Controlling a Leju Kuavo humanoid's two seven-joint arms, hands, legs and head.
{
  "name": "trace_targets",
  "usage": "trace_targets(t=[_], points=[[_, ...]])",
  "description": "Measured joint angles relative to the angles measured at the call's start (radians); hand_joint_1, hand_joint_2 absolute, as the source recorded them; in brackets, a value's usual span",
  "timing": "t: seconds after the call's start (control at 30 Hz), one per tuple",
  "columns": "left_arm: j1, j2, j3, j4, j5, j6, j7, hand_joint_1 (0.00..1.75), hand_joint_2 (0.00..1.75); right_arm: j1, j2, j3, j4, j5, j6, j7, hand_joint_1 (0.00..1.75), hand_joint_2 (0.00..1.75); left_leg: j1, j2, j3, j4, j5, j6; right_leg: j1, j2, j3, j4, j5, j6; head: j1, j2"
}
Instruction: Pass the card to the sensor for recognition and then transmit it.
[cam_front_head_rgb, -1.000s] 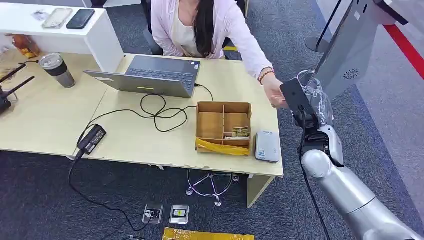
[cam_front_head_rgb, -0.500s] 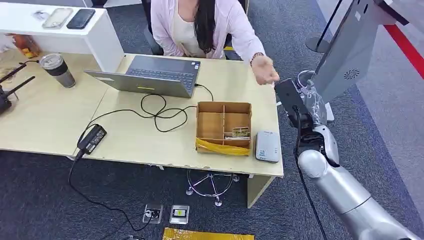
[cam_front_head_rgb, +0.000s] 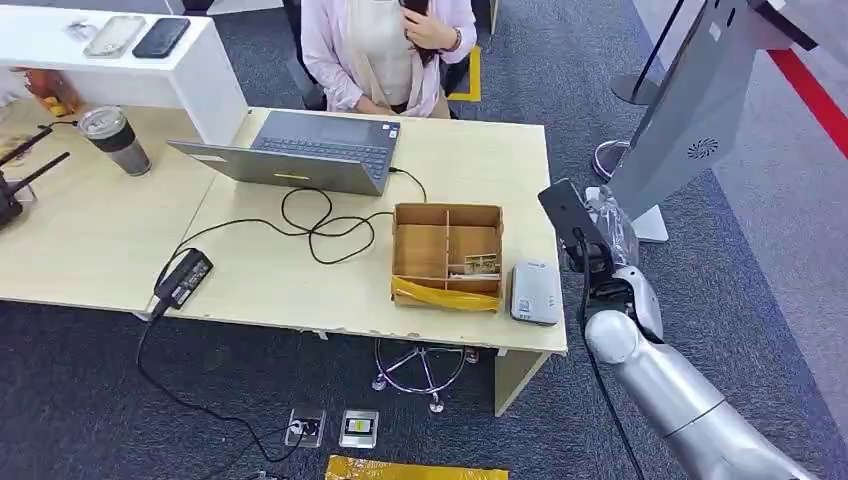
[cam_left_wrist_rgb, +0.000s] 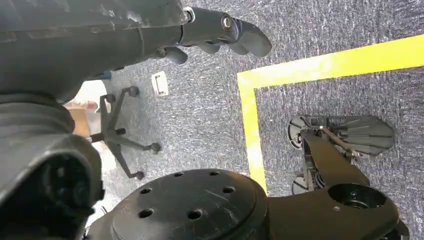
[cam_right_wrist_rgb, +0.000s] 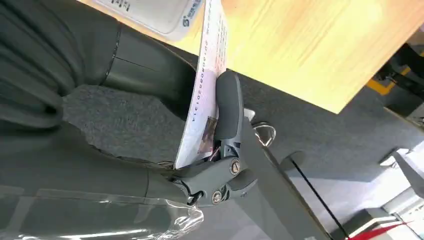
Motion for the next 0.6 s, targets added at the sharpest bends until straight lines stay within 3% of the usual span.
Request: trace_targets(t=[0.37, 0.6], points=[[0.0, 0.0, 0.0, 0.0, -0.005, 0.001, 0.009, 0.0, 0.0, 0.059, -0.018, -0.017, 0.032, -0.072, 0.013, -0.025, 1.75, 1.75, 0.0, 0.0, 0.0, 0.0, 0.0, 0.0, 0.0, 0.0, 0.0, 0.0, 0.0, 0.0, 0.0, 0.0], [0.0, 0.0, 0.0, 0.0, -0.01, -0.003, -0.001, 0.0, 0.0, 0.083, -0.021, -0.016, 0.048, -0.052, 0.033, -0.035, 1.75, 1.75, 0.0, 0.0, 0.0, 0.0, 0.0, 0.0, 0.0, 0.0, 0.0, 0.0, 0.0, 0.0, 0.0, 0.0]])
